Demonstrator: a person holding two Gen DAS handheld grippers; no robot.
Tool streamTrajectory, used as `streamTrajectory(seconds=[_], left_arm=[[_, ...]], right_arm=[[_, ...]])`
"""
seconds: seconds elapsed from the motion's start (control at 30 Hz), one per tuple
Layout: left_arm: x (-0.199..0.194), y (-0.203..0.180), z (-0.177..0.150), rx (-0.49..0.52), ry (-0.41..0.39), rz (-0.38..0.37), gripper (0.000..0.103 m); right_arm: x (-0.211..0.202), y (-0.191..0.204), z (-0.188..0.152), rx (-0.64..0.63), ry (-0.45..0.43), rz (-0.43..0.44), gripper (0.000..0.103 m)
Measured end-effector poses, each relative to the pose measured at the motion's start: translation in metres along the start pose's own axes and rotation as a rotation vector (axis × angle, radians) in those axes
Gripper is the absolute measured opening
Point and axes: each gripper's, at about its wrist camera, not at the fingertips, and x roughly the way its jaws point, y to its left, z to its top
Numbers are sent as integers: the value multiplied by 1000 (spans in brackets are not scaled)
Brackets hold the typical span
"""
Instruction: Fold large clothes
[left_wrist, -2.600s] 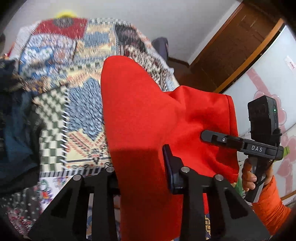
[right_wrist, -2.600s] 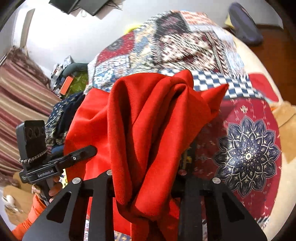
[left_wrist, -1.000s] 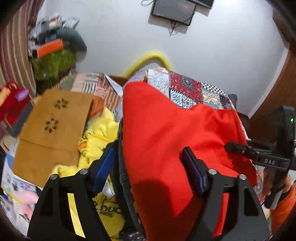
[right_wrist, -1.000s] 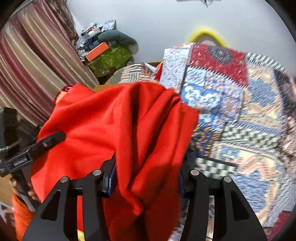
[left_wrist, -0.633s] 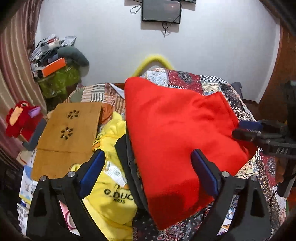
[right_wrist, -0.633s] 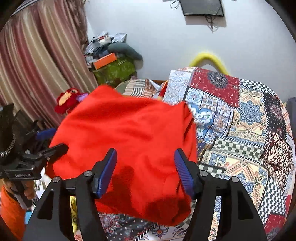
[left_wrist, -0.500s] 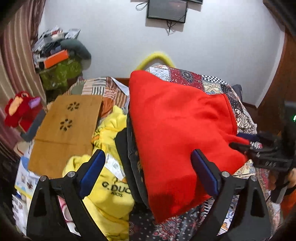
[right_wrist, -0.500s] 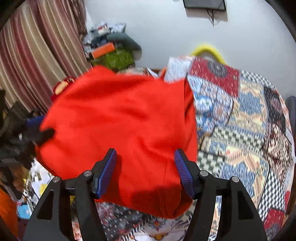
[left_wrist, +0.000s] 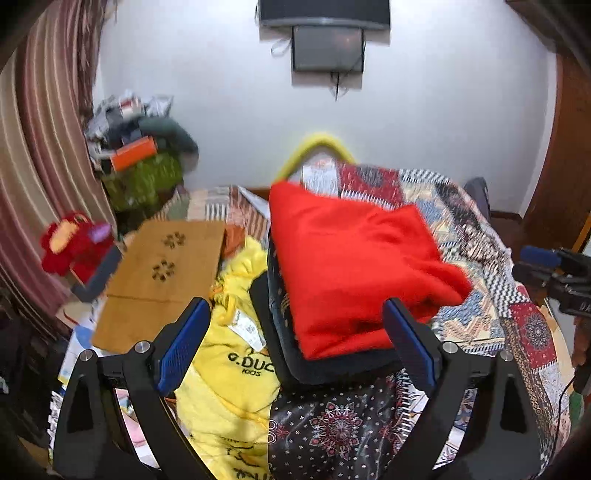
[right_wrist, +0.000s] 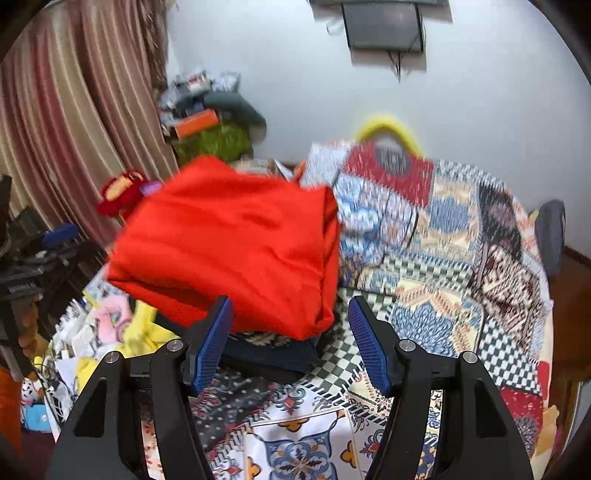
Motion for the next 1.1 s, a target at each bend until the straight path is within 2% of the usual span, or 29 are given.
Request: streamTrajectory(seconds=[0.27,0.37,0.57,0.7,0.83,0.9,0.97,1.07,1.1], left_arm=[[-119,-35,-9,-3,-249,-27,94],[-165,-47,-23,-29,-352,-51,94],[-230,-64,-52,-48,-492,-51,94],[-257,-72,-72,-62,-559,-27,94],[-272,-77,-87,-68,-594,-7,95],[-273,-80,-92,-61,-596,2,96],[-274,-83,-94,-63,-603,31,100],[-273,-84,-99,-66,-600,44,102],[-271,-84,-99,-69,-594,40,102]], right_arm=[[-110,46,-4,-40,-278,44,61],[-144,62,-12,-63,-372,55,63],[-202,91,-37,-86,-534,49,63],[-219,101,-55,-79,-582,44,63],[-218,106,-64,-95,-609,1,64],[-219,110,-67,-103,-614,-16,76],[-221,114,-70,-110,-625,-32,82],[-222,117,-72,-122,-624,-52,84],[-222,117,-73,-123,-623,-54,88]])
